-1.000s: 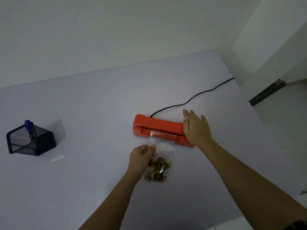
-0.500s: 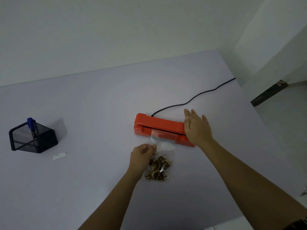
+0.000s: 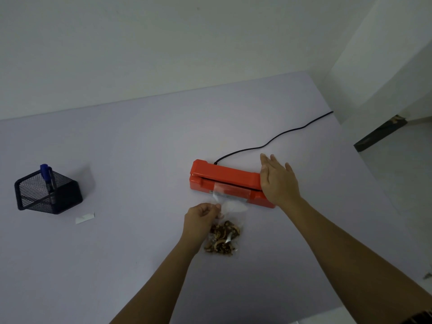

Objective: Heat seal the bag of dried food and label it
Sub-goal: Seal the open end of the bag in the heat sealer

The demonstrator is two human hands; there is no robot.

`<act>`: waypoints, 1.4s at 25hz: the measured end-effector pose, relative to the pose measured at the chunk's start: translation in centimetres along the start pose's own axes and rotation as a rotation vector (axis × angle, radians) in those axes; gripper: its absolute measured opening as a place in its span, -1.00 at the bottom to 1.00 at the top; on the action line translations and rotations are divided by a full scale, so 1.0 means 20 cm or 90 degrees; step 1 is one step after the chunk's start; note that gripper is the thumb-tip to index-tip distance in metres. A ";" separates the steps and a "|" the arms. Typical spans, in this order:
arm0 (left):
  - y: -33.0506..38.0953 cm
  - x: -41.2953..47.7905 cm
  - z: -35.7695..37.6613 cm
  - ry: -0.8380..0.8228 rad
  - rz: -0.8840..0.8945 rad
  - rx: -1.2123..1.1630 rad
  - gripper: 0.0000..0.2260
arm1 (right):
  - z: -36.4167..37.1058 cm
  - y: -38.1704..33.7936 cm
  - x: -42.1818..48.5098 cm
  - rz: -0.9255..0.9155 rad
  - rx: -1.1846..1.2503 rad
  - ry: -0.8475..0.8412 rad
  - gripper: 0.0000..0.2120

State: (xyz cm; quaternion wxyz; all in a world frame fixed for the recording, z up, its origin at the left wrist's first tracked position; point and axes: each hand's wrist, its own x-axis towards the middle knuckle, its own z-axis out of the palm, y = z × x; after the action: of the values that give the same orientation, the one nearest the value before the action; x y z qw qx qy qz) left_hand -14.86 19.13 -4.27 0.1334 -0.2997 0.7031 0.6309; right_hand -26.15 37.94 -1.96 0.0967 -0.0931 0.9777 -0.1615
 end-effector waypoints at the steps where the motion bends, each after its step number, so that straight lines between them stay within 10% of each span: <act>1: 0.00 0.00 0.00 0.000 0.003 0.003 -0.78 | 0.00 0.00 0.00 0.000 0.002 -0.001 -0.39; 18: 0.00 -0.01 0.00 -0.003 0.013 -0.005 -0.76 | -0.17 -0.06 -0.03 -0.025 0.128 -0.007 -0.54; 24: -0.01 0.00 0.01 -0.001 0.014 0.000 -0.76 | -0.40 -0.20 -0.09 -0.074 0.412 0.026 -0.56; 35: -0.02 0.00 0.01 0.000 0.018 -0.003 -0.75 | -0.52 -0.16 -0.18 -0.164 0.249 0.071 -0.45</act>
State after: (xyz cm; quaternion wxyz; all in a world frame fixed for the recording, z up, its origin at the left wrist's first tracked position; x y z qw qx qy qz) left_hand -14.69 19.36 -4.53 0.1236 -0.2903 0.7058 0.6343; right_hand -24.39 38.81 9.30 0.0375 -0.1874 0.9118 -0.3635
